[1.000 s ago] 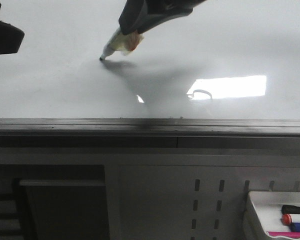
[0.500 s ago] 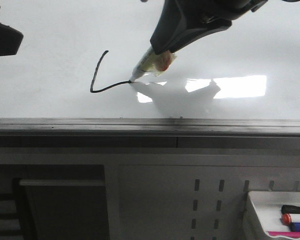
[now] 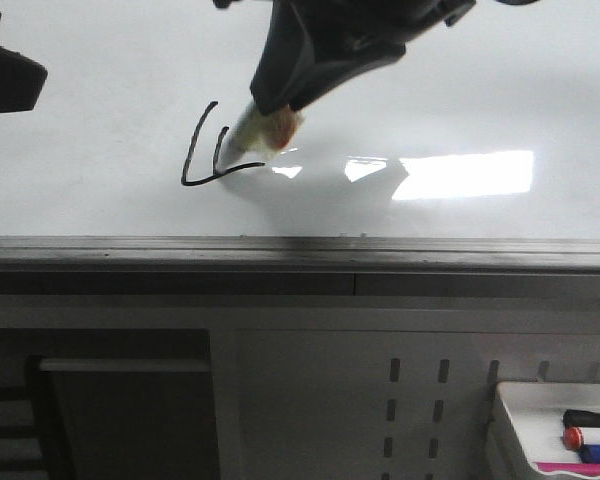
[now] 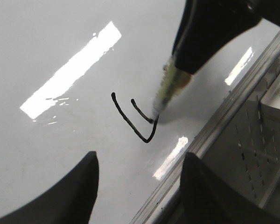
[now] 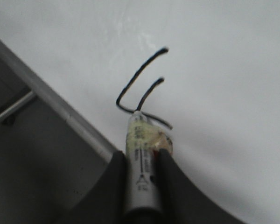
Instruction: Write number 4 on whiteboard
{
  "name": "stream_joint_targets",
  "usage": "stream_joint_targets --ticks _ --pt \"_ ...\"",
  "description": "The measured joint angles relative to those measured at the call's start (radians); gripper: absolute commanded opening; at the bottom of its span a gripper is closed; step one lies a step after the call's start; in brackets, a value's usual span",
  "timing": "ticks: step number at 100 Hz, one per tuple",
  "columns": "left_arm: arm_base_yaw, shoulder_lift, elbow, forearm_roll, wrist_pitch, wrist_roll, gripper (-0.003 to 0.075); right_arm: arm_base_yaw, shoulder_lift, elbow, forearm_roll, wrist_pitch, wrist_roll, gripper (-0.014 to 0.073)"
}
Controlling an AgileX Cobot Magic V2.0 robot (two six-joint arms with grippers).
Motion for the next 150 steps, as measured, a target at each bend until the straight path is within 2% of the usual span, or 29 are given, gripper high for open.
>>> stream_joint_targets --ticks 20,45,60,65,70,84,105,112,117,122,129,136,150 --pt "-0.015 0.076 0.000 0.002 -0.016 0.000 0.0353 0.060 0.000 0.016 0.000 0.080 0.000 -0.0064" --pt "-0.030 0.258 0.000 0.044 -0.193 -0.002 0.0353 0.146 -0.008 -0.077 -0.002 0.193 0.000 -0.0064" --pt "-0.030 0.330 -0.006 0.051 -0.220 -0.002 0.0347 0.180 -0.012 -0.118 0.003 0.248 0.000 -0.0064" --pt "-0.030 0.338 -0.006 0.051 -0.224 -0.002 0.0321 0.182 -0.012 -0.122 0.003 0.263 0.000 -0.0064" --pt "-0.030 0.343 -0.007 0.049 -0.226 -0.002 0.0260 0.182 -0.012 -0.122 0.005 0.280 0.000 -0.0064" --pt "-0.033 0.345 -0.008 0.039 -0.246 -0.002 -0.0024 0.184 -0.012 -0.126 0.005 0.288 -0.002 -0.0064" --pt "-0.035 0.345 -0.008 0.043 -0.248 0.004 -0.0020 0.184 -0.012 -0.127 0.005 0.284 -0.002 -0.0053" --pt "-0.035 0.345 -0.008 0.037 -0.248 0.004 -0.0020 0.184 -0.012 -0.127 0.005 0.282 -0.002 0.0056" --pt "-0.035 0.347 -0.008 0.012 -0.248 0.004 -0.0020 0.184 -0.012 -0.127 0.005 0.271 -0.002 0.0202" --pt "-0.035 0.347 -0.008 -0.036 -0.250 0.004 -0.0020 0.184 -0.012 -0.127 0.005 0.253 -0.002 0.0401" --pt "-0.035 0.347 -0.008 -0.128 -0.250 0.004 -0.0020 0.184 -0.016 -0.127 0.009 0.227 -0.002 0.0594" --pt "-0.035 0.347 -0.008 -0.231 -0.244 0.004 -0.0020 0.176 -0.025 -0.127 0.009 0.200 -0.002 0.0649" --pt "-0.020 0.347 -0.028 -0.584 -0.150 -0.002 -0.0020 0.130 -0.075 -0.127 0.000 0.191 -0.002 0.0582"
